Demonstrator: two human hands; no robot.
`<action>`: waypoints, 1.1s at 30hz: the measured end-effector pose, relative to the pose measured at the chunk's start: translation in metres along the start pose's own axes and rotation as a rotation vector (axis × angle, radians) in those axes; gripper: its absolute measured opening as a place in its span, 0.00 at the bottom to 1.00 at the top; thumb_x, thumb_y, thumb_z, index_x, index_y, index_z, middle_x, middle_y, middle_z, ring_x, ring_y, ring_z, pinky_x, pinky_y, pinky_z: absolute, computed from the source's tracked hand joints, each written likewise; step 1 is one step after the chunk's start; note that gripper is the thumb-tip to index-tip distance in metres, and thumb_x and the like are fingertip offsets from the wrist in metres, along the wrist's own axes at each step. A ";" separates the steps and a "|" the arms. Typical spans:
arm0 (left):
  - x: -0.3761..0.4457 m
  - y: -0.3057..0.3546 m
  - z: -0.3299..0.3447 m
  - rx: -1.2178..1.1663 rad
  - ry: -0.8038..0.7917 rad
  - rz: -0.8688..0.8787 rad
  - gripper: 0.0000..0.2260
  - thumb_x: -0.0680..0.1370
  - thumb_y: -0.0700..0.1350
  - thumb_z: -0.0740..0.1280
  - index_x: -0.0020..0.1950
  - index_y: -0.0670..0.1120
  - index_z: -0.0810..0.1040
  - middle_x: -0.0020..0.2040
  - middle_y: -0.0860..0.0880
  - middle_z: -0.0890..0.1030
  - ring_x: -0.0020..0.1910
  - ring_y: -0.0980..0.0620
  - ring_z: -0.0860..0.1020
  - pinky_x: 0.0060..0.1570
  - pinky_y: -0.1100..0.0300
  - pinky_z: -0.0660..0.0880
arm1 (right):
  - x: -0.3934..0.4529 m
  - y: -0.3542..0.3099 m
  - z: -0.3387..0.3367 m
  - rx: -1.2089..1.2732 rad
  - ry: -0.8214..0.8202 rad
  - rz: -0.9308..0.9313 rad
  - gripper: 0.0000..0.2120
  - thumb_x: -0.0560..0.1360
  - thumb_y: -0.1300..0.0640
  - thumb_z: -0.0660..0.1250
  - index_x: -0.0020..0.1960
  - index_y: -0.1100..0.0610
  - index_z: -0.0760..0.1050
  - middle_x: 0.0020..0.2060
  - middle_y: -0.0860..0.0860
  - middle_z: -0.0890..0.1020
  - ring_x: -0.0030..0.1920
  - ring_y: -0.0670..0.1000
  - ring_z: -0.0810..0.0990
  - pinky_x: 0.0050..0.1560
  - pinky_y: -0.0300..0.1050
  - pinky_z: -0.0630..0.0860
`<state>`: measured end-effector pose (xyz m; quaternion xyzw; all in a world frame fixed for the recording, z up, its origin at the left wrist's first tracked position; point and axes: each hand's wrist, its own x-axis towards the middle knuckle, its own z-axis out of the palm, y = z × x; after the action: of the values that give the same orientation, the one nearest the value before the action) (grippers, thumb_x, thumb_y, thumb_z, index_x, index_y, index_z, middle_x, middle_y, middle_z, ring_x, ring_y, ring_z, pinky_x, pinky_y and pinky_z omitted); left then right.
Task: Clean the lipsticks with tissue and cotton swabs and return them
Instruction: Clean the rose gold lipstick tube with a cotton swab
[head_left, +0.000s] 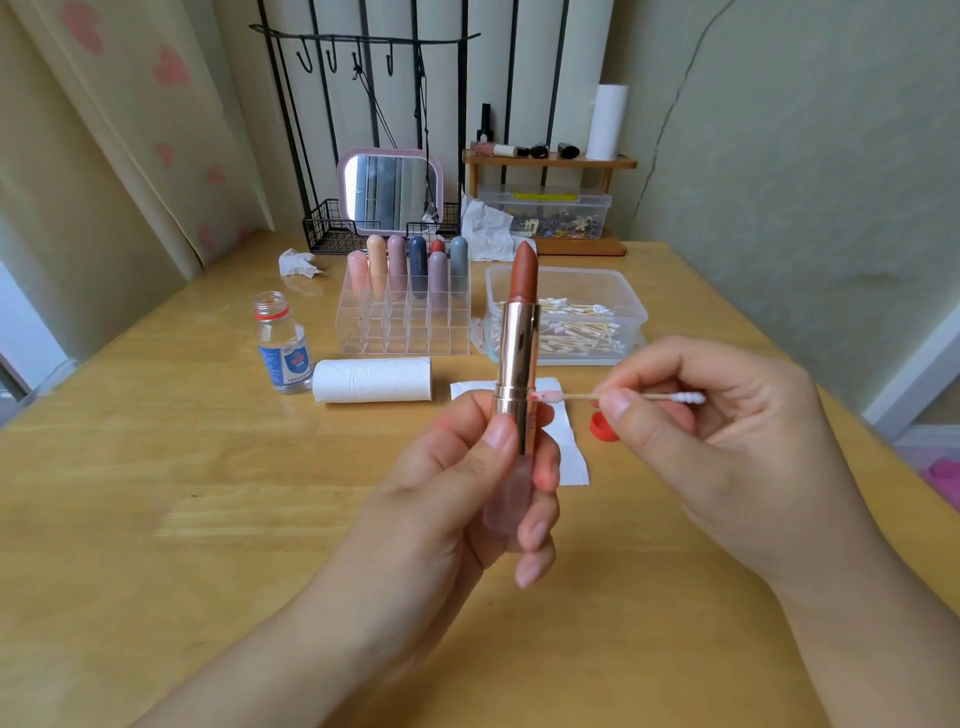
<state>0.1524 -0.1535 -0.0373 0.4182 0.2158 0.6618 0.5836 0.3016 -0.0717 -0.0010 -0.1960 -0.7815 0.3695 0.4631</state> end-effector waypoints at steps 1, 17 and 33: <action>0.000 0.000 0.001 0.026 0.017 0.010 0.08 0.75 0.45 0.67 0.52 0.45 0.79 0.37 0.45 0.75 0.29 0.52 0.71 0.26 0.61 0.71 | -0.001 -0.001 0.001 -0.009 -0.002 -0.008 0.07 0.68 0.51 0.66 0.39 0.54 0.78 0.26 0.64 0.66 0.27 0.57 0.63 0.28 0.41 0.64; -0.003 -0.001 0.003 0.510 0.218 0.162 0.07 0.70 0.50 0.69 0.43 0.56 0.71 0.29 0.56 0.68 0.26 0.56 0.63 0.27 0.67 0.63 | -0.004 -0.011 0.014 -0.238 0.016 -0.103 0.07 0.70 0.51 0.66 0.35 0.52 0.77 0.25 0.50 0.65 0.27 0.47 0.64 0.28 0.37 0.63; -0.002 -0.004 0.005 0.501 0.209 0.166 0.05 0.72 0.50 0.65 0.48 0.53 0.75 0.39 0.52 0.77 0.32 0.51 0.75 0.37 0.62 0.73 | -0.004 -0.010 0.015 -0.245 0.041 -0.070 0.09 0.70 0.50 0.66 0.32 0.50 0.75 0.21 0.51 0.64 0.24 0.46 0.61 0.27 0.30 0.59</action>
<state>0.1587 -0.1556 -0.0377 0.4951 0.3966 0.6730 0.3804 0.2912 -0.0863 -0.0002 -0.2309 -0.8175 0.2509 0.4641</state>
